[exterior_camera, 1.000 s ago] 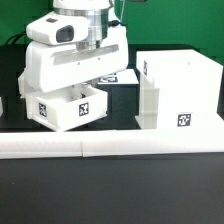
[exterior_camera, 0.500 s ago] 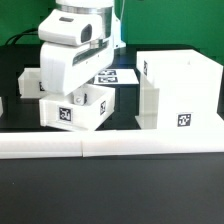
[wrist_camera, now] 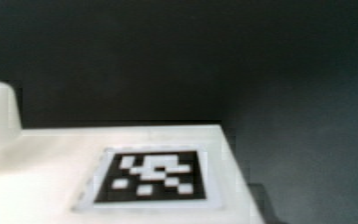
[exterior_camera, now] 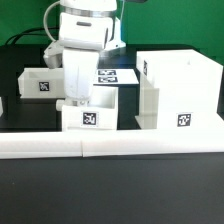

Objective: Assemble drawer

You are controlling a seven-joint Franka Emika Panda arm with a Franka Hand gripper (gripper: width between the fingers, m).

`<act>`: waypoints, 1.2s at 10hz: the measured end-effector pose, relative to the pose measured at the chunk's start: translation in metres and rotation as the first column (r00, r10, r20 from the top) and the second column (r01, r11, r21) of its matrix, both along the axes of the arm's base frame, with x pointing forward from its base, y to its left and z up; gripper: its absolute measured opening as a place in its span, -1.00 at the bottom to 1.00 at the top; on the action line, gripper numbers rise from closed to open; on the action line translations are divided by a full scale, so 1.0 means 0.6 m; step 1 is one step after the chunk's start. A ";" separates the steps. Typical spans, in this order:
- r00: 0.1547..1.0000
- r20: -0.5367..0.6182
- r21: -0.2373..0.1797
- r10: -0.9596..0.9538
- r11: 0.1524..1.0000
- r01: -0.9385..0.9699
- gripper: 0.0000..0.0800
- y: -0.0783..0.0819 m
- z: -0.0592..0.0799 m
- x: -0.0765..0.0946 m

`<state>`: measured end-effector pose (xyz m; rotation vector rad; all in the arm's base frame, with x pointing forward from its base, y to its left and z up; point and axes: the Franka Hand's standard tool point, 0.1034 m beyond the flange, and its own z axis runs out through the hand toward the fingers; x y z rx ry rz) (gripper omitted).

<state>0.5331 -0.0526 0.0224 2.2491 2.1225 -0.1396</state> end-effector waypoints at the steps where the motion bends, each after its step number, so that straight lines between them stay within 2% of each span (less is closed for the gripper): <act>1: 1.000 -0.002 -0.001 0.017 1.000 -0.017 -0.89 -0.002 0.000 -0.001; 4: 1.000 0.015 0.004 0.005 1.000 -0.005 -0.89 0.010 -0.002 0.004; 6: 1.000 0.029 0.005 0.002 1.000 -0.002 -0.89 0.007 -0.005 0.001; 8: 0.992 0.127 0.011 0.012 1.000 -0.014 -0.89 0.018 -0.009 0.006; 9: 0.997 0.074 0.011 0.014 1.000 -0.015 -0.89 0.023 -0.011 0.001; 12: 0.997 0.074 0.010 0.006 1.000 -0.007 -0.89 0.021 -0.010 0.003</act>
Offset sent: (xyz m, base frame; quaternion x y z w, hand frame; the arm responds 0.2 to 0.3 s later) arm 0.0065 0.0231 0.0065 -0.0094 0.0288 0.0405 0.9987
